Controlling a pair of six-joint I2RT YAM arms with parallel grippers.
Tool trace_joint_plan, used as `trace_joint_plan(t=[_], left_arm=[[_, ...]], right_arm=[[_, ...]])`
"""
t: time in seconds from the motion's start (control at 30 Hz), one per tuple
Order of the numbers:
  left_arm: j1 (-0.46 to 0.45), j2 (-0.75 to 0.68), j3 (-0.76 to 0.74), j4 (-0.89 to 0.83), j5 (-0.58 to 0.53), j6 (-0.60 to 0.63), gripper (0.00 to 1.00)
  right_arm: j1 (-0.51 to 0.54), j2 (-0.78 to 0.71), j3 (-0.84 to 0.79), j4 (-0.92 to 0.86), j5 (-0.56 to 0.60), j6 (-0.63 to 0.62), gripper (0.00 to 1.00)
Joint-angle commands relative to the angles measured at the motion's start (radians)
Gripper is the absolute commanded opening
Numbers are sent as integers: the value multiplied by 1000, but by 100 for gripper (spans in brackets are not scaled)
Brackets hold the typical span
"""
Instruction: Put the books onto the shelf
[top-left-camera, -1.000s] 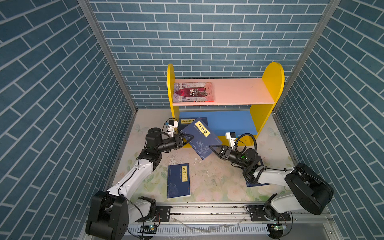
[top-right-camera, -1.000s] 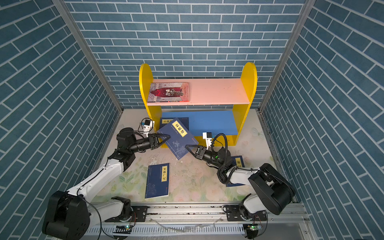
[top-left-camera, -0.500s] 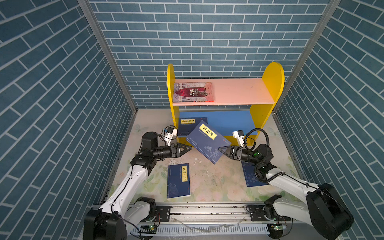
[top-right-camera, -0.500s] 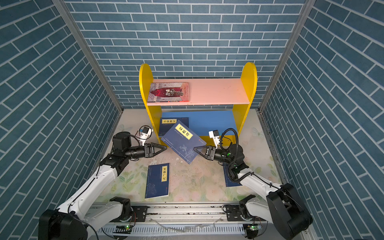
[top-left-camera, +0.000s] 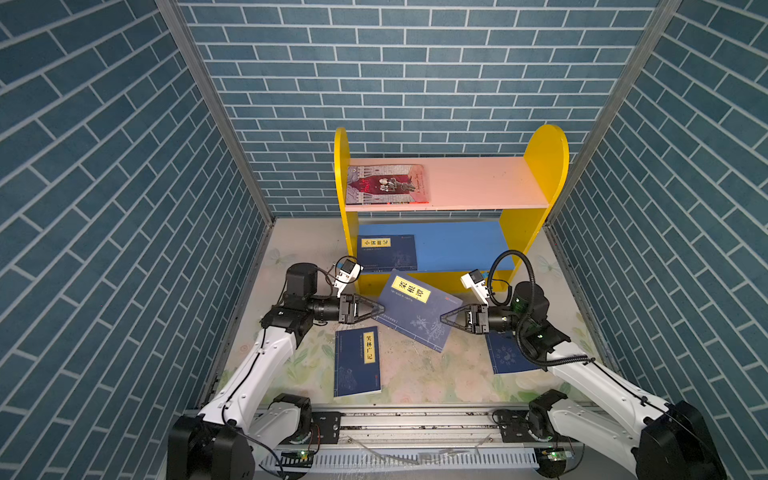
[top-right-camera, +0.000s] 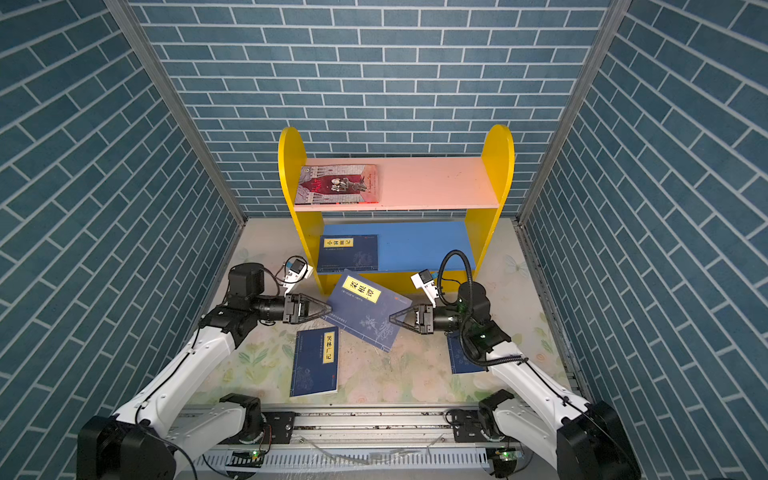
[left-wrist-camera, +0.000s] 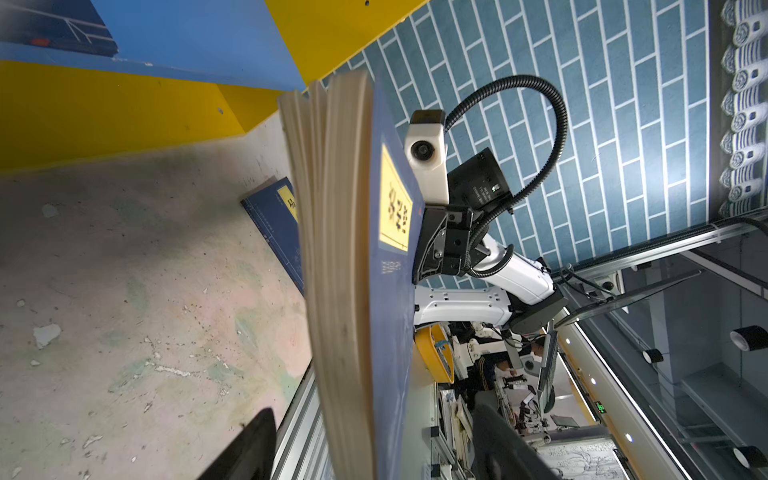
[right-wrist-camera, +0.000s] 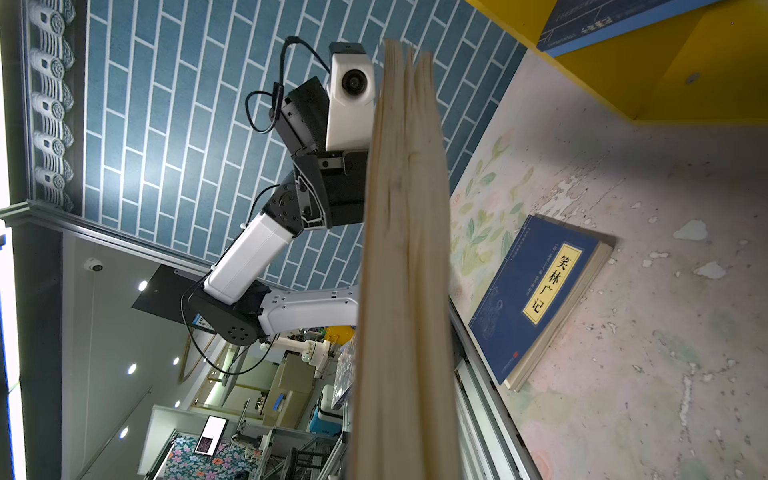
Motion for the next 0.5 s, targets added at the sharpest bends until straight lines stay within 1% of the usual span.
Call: trace_joint_plan(t=[0.0,0.07,0.2,0.27,0.3,0.37,0.43,0.47], left_arm=[[-21,18,31,-8,22,12,67],[-32,29,43,-4,22,-6,59],[-55,49,48,35,16,-51,39],[-61,52,43,60,-2,-69,22],[-63,50,36,86,-14,-87,12],[-64,49,27,121,-36,-120,0],[-63,46,30,138,-71,-128,0],[-63,44,34,144,-87,-126,0]], right_arm=[[-4,-10,61,-21,-78,-66,0],[-4,6,77,-44,-89,-80,0],[-4,41,103,-72,-98,-111,0],[-3,56,111,-75,-98,-120,0],[-4,65,117,-79,-95,-126,0],[-4,83,124,-80,-86,-132,0],[-4,99,128,-74,-68,-133,0],[-4,105,129,-75,-55,-133,3]])
